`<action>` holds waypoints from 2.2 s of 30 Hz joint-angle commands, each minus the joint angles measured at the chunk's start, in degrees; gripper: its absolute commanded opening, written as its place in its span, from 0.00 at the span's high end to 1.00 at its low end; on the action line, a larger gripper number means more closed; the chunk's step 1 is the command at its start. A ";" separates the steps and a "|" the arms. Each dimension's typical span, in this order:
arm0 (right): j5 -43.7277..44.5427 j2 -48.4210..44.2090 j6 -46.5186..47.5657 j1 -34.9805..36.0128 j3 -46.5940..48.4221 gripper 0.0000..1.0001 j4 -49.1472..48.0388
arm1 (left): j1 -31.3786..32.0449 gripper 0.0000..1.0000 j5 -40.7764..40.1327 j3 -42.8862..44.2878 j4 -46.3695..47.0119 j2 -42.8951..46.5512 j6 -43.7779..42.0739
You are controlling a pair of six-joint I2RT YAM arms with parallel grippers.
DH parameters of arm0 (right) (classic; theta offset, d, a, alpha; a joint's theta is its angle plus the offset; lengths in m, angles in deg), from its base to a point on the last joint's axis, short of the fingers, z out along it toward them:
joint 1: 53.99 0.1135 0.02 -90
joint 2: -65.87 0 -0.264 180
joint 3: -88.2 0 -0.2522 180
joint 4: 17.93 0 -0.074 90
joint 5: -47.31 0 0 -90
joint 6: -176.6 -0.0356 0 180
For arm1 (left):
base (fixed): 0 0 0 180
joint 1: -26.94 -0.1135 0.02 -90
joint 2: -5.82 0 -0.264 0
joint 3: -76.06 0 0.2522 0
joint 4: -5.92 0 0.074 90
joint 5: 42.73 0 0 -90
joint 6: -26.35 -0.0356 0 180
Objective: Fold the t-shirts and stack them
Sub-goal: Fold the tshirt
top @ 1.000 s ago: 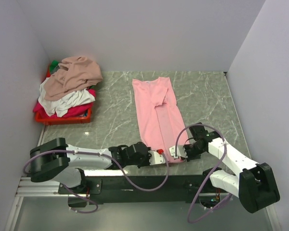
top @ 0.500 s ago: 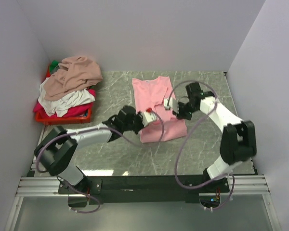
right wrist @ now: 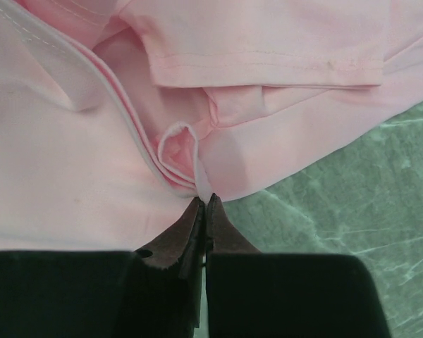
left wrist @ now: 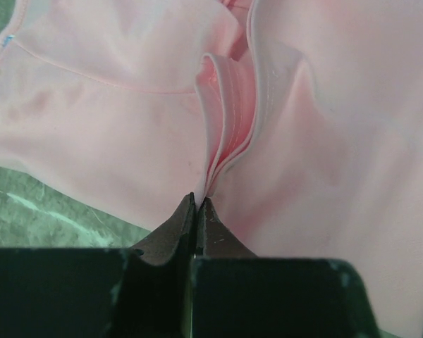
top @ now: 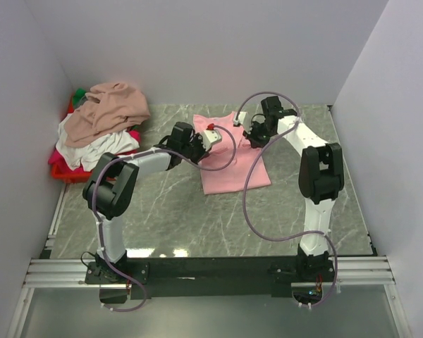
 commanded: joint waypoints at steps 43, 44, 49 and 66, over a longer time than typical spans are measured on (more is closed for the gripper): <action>-3.38 -18.86 24.07 -1.44 -34.11 0.33 -9.57 | 12.95 0.23 -8.07 -18.93 3.32 12.09 -10.38; -3.11 -18.33 23.90 -1.36 -34.02 0.33 -9.92 | 12.95 0.23 -8.07 -18.15 2.62 11.73 -10.38; -1.26 -16.75 23.11 -1.09 -32.79 0.36 -8.79 | 13.57 0.28 -9.12 -16.21 -1.51 10.33 -11.17; 3.57 -12.44 20.64 0.49 -29.54 0.53 -5.35 | 15.33 0.39 -12.11 -12.25 -6.09 6.19 -12.58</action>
